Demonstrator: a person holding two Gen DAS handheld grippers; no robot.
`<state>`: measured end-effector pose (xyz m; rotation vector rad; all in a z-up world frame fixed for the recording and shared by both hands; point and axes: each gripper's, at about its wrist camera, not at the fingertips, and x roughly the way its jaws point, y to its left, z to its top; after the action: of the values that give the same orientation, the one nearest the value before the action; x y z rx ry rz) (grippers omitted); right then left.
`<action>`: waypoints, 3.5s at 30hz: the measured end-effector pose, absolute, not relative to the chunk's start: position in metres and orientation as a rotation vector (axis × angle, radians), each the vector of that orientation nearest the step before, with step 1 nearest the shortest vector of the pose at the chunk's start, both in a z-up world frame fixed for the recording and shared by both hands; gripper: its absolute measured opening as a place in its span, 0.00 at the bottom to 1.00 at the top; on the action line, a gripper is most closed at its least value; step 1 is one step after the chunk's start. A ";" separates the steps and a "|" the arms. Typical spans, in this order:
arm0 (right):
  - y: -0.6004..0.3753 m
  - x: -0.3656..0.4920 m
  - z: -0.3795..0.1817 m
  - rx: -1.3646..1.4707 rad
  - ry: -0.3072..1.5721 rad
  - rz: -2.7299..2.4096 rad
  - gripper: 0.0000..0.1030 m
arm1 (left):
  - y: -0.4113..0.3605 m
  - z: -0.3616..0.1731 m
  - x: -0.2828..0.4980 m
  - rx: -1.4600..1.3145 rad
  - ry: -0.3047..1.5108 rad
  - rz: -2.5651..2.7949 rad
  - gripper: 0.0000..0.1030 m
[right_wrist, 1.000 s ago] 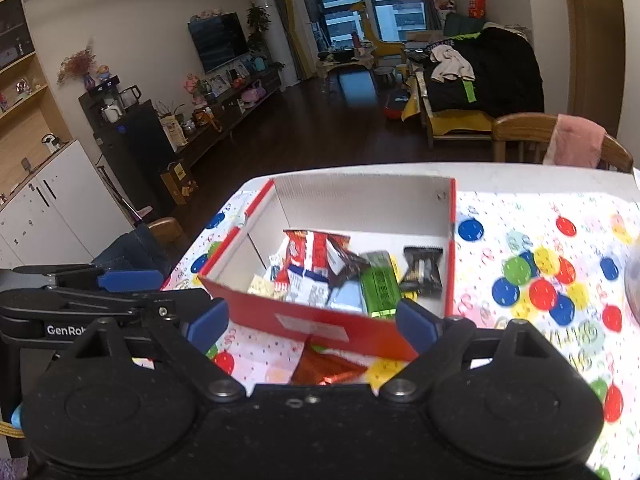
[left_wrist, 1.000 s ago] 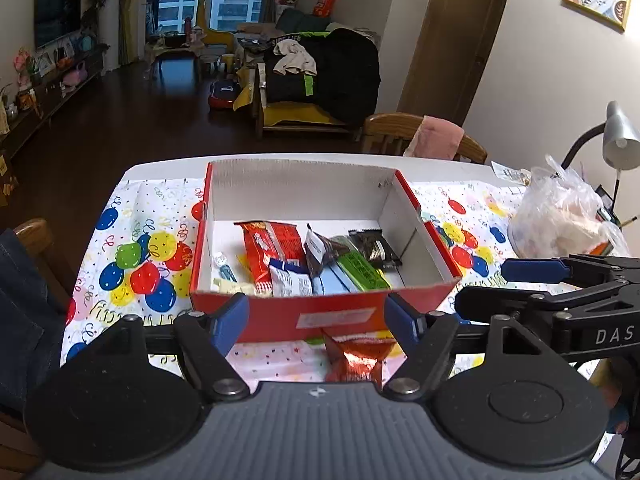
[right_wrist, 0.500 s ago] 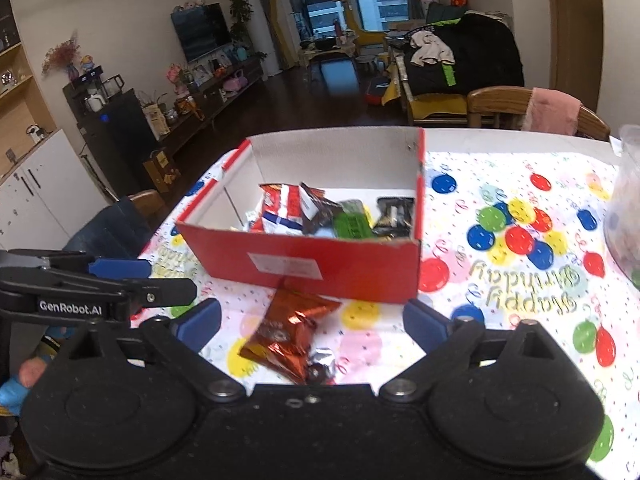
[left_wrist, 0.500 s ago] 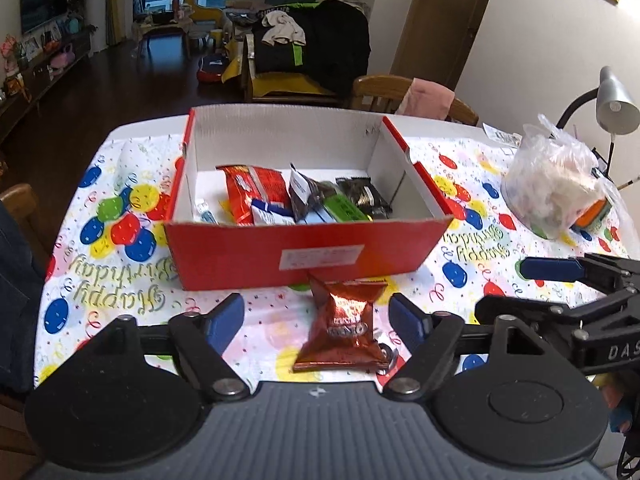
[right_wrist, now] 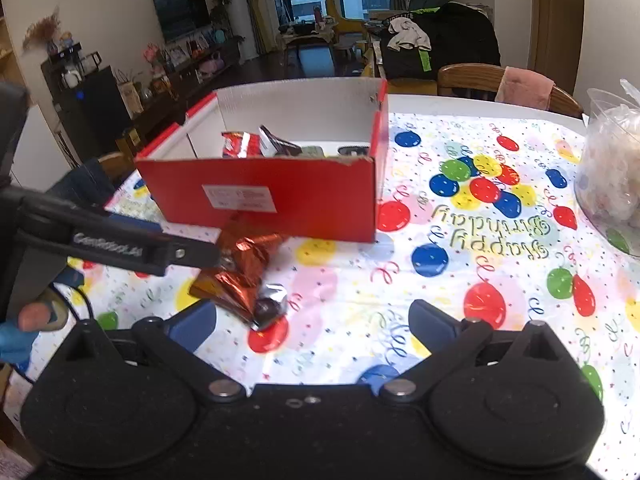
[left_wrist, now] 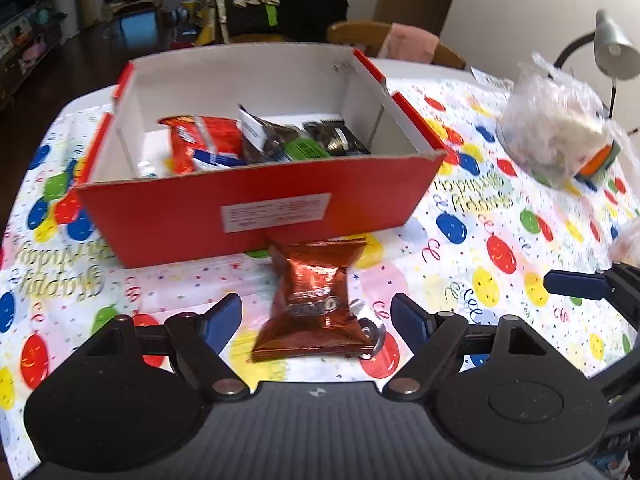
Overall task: Organize snacks
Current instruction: 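Move both open tools back toward the remaining foil packets, then grasp brown Oreo packet with left tool while right tool grasps silver-wrapped chocolate, then carry Oreo packet with left tool while right tool carries chocolate over box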
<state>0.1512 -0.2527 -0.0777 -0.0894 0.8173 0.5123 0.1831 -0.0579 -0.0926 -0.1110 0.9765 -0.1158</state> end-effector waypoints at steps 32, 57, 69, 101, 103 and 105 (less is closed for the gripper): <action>-0.220 0.189 -0.112 -0.235 0.949 0.642 0.87 | -0.048 -0.137 0.223 -0.211 1.125 -0.014 0.43; -0.165 0.201 -0.143 -0.423 0.951 0.747 0.32 | 0.004 -0.123 0.168 -0.339 1.086 0.109 0.36; -0.182 0.194 -0.133 -0.345 0.954 0.706 0.28 | 0.005 -0.119 0.159 -0.353 1.084 0.106 0.34; -0.186 0.177 -0.015 -0.191 0.687 0.667 0.28 | 0.016 -0.012 0.156 -0.312 0.849 0.080 0.34; -0.186 0.182 -0.010 -0.186 0.674 0.656 0.28 | 0.016 -0.007 0.161 -0.301 0.838 0.079 0.34; -0.186 0.189 -0.006 -0.173 0.667 0.649 0.28 | 0.015 -0.002 0.166 -0.285 0.826 0.078 0.34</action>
<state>0.1888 -0.1861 -0.0061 -0.1734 0.6671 0.6490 0.1662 0.0146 -0.0021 -0.2849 0.8261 0.0780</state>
